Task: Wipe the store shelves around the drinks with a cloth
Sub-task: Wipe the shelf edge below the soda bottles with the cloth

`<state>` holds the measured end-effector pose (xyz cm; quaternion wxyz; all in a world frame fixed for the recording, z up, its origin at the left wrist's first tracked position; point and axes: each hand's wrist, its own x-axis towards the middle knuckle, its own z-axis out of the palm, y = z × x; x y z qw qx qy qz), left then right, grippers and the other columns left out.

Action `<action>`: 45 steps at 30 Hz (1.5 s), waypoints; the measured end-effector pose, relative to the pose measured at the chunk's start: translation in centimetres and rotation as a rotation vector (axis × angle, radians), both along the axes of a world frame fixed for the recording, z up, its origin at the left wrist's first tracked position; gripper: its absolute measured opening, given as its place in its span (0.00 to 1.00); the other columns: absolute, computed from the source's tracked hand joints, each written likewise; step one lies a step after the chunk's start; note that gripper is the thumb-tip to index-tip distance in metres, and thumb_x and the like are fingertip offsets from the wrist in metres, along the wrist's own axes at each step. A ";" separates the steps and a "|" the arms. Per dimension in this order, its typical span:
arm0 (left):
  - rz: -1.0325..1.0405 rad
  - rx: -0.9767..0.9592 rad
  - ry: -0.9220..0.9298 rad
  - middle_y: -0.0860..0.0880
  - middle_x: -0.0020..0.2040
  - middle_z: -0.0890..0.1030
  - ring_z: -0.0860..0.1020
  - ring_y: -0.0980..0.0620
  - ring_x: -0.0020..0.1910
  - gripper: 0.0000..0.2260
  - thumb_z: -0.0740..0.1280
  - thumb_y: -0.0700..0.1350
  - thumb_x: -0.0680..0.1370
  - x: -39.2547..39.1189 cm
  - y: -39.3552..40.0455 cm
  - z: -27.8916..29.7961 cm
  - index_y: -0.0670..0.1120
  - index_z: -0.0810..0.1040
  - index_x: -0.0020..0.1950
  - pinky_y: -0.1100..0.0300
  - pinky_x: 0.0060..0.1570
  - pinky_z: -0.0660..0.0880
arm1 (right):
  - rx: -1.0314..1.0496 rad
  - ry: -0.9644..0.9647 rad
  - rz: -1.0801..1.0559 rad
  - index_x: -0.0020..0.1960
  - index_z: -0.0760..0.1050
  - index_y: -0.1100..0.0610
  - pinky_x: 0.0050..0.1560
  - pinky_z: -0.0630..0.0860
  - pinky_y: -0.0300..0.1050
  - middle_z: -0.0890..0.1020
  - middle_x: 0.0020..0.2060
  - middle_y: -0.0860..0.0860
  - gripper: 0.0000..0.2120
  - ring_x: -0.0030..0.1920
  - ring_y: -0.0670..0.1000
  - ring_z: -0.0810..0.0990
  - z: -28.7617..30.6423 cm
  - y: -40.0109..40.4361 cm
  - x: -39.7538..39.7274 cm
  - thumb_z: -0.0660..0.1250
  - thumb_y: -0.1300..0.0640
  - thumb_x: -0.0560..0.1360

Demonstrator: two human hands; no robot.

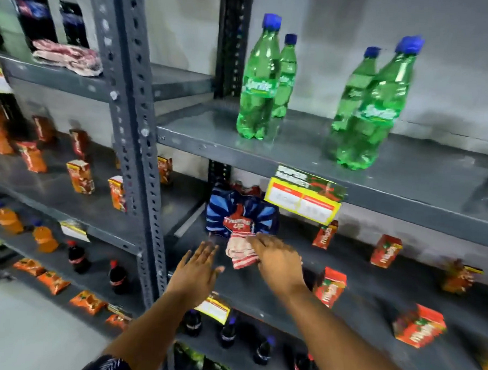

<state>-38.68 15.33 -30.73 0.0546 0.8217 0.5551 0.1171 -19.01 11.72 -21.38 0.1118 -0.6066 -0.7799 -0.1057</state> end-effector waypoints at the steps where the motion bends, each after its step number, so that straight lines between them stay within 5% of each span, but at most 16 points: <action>1: -0.010 0.006 -0.013 0.52 0.74 0.40 0.35 0.55 0.71 0.44 0.25 0.68 0.67 0.1 0.7 -0.5 0.46 0.44 0.76 0.55 0.69 0.37 | -0.031 -0.025 -0.022 0.53 0.79 0.50 0.39 0.81 0.46 0.84 0.47 0.50 0.20 0.47 0.53 0.83 -0.9 0.9 -0.5 0.62 0.60 0.63; 4: -0.028 0.000 -0.041 0.54 0.72 0.39 0.37 0.54 0.72 0.38 0.30 0.66 0.71 0.4 3.1 -2.8 0.47 0.45 0.76 0.56 0.68 0.35 | -0.173 -0.074 -0.114 0.57 0.77 0.50 0.53 0.78 0.50 0.83 0.54 0.53 0.23 0.55 0.55 0.80 -5.2 3.8 -1.6 0.52 0.57 0.67; 7: -0.041 -0.033 -0.037 0.52 0.75 0.44 0.41 0.53 0.73 0.34 0.35 0.61 0.73 0.4 4.3 -4.7 0.48 0.48 0.76 0.55 0.68 0.37 | -0.368 0.019 -0.110 0.69 0.66 0.50 0.70 0.62 0.57 0.73 0.68 0.55 0.29 0.68 0.57 0.68 -9.0 3.7 -1.7 0.52 0.44 0.70; 11: -0.089 -0.015 0.042 0.45 0.72 0.66 0.59 0.47 0.72 0.29 0.43 0.58 0.79 0.1 4.3 -6.2 0.43 0.65 0.72 0.53 0.70 0.43 | -0.218 0.147 -0.085 0.74 0.58 0.52 0.73 0.52 0.54 0.64 0.73 0.53 0.35 0.73 0.53 0.59 -9.0 3.6 -1.0 0.43 0.39 0.71; 15: -0.094 0.028 0.033 0.45 0.71 0.68 0.60 0.47 0.72 0.26 0.52 0.55 0.78 0.1 4.1 -6.5 0.43 0.66 0.71 0.53 0.69 0.45 | -0.404 0.043 -0.064 0.75 0.48 0.52 0.73 0.46 0.62 0.51 0.77 0.53 0.45 0.76 0.54 0.49 -10.4 4.6 -0.8 0.36 0.25 0.68; 18: -0.092 0.048 0.069 0.45 0.71 0.67 0.58 0.46 0.72 0.27 0.46 0.56 0.79 0.1 4.0 -6.5 0.42 0.65 0.71 0.52 0.69 0.45 | -0.363 0.052 -0.076 0.74 0.56 0.51 0.71 0.55 0.65 0.60 0.75 0.54 0.48 0.73 0.57 0.59 -11.2 3.2 -0.8 0.39 0.22 0.64; 22: -0.134 0.083 0.074 0.44 0.72 0.66 0.60 0.46 0.72 0.28 0.45 0.57 0.80 0.4 2.7 -5.8 0.41 0.66 0.71 0.50 0.69 0.46 | -0.301 0.048 -0.086 0.69 0.65 0.48 0.63 0.70 0.60 0.73 0.68 0.51 0.35 0.66 0.53 0.73 -11.7 -0.8 0.1 0.58 0.31 0.68; 25: -0.184 0.075 0.011 0.43 0.72 0.65 0.57 0.47 0.73 0.27 0.48 0.56 0.78 2.1 0.4 -5.5 0.41 0.64 0.72 0.48 0.68 0.48 | -0.273 0.063 -0.055 0.65 0.68 0.46 0.58 0.75 0.51 0.78 0.63 0.47 0.35 0.60 0.49 0.78 -11.7 -4.3 1.4 0.70 0.50 0.58; 29: -0.143 0.030 -0.129 0.49 0.75 0.53 0.47 0.52 0.74 0.36 0.34 0.64 0.76 4.6 -0.7 -4.4 0.44 0.55 0.75 0.52 0.71 0.40 | -0.229 0.186 -0.023 0.57 0.73 0.40 0.40 0.78 0.35 0.85 0.46 0.40 0.34 0.42 0.43 0.83 -8.5 -8.8 2.7 0.69 0.55 0.50; 31: -0.119 0.002 -0.110 0.50 0.76 0.47 0.41 0.53 0.73 0.37 0.32 0.65 0.74 5.6 -0.2 -4.2 0.44 0.50 0.76 0.52 0.70 0.37 | -0.159 0.183 -0.080 0.55 0.73 0.40 0.30 0.76 0.37 0.85 0.40 0.43 0.33 0.35 0.47 0.83 -6.3 -8.7 3.6 0.67 0.57 0.51; 34: -0.075 -0.031 0.006 0.47 0.77 0.47 0.38 0.52 0.73 0.35 0.34 0.60 0.73 6.4 0.4 -4.8 0.43 0.46 0.76 0.50 0.70 0.36 | -0.147 0.249 -0.167 0.64 0.71 0.47 0.46 0.80 0.47 0.82 0.56 0.52 0.35 0.51 0.55 0.81 -4.8 -5.0 4.5 0.64 0.66 0.59; 36: -0.046 -0.023 0.033 0.46 0.77 0.50 0.41 0.50 0.74 0.35 0.33 0.60 0.73 6.5 0.4 -5.4 0.43 0.49 0.76 0.50 0.70 0.36 | -0.185 0.183 -0.193 0.70 0.64 0.51 0.63 0.72 0.54 0.72 0.68 0.55 0.35 0.66 0.58 0.71 -6.0 -2.2 4.6 0.61 0.69 0.66; 38: -0.053 -0.005 0.059 0.46 0.77 0.51 0.43 0.49 0.75 0.34 0.34 0.59 0.74 6.5 0.3 -5.9 0.43 0.50 0.76 0.49 0.70 0.36 | -0.306 0.157 -0.205 0.73 0.58 0.51 0.70 0.62 0.54 0.62 0.74 0.55 0.35 0.73 0.58 0.60 -8.2 -1.1 4.4 0.57 0.70 0.69; 41: -0.073 -0.009 0.068 0.45 0.77 0.52 0.44 0.48 0.75 0.34 0.35 0.59 0.74 6.3 0.6 -6.2 0.42 0.50 0.76 0.48 0.71 0.39 | -0.320 0.241 -0.226 0.73 0.59 0.48 0.72 0.58 0.51 0.62 0.74 0.52 0.35 0.74 0.55 0.59 -11.3 -3.1 4.1 0.57 0.68 0.69; 45: -0.082 -0.038 0.076 0.46 0.77 0.49 0.42 0.49 0.75 0.33 0.36 0.60 0.75 6.3 0.6 -5.6 0.43 0.48 0.76 0.49 0.71 0.39 | -0.229 0.321 -0.202 0.63 0.73 0.42 0.61 0.73 0.45 0.79 0.61 0.45 0.31 0.61 0.49 0.77 -10.2 -9.1 4.7 0.61 0.60 0.61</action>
